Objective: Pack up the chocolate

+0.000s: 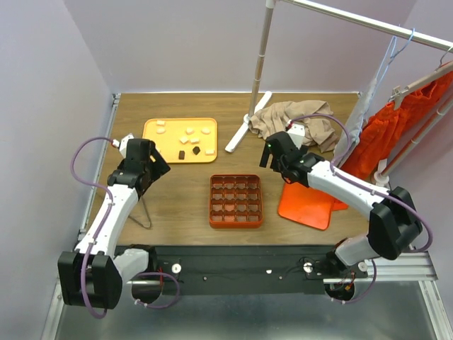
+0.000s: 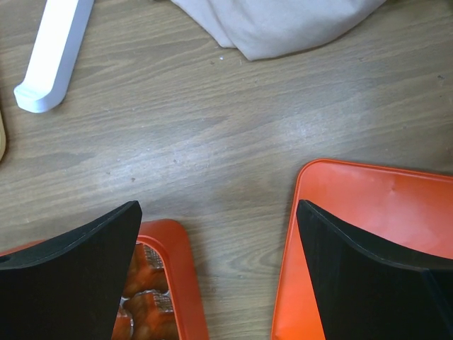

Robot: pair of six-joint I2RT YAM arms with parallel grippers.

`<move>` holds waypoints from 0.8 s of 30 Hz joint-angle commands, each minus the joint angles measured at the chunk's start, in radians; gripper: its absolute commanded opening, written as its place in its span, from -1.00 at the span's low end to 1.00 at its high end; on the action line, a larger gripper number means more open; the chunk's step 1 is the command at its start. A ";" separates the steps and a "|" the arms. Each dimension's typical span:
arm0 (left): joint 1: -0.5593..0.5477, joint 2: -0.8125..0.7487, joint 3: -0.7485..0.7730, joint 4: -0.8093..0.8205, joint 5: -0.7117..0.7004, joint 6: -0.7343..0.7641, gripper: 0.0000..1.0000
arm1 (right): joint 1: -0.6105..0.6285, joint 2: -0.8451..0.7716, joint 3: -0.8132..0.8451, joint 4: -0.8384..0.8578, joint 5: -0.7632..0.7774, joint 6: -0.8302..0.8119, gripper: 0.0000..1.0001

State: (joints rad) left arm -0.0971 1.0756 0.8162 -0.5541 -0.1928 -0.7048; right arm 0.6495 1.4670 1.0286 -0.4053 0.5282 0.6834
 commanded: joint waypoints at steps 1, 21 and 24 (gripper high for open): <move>0.022 0.067 0.017 -0.111 -0.106 -0.090 0.75 | 0.004 0.049 0.033 -0.013 -0.020 -0.012 1.00; 0.224 0.386 0.008 0.079 -0.142 0.010 0.07 | 0.004 0.081 0.016 0.003 0.021 -0.054 1.00; 0.224 0.369 -0.015 0.097 -0.139 0.010 -0.07 | 0.004 0.088 0.014 0.006 0.021 -0.048 1.00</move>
State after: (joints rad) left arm 0.1261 1.4769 0.8288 -0.4999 -0.2855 -0.6975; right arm 0.6495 1.5421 1.0397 -0.4049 0.5156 0.6426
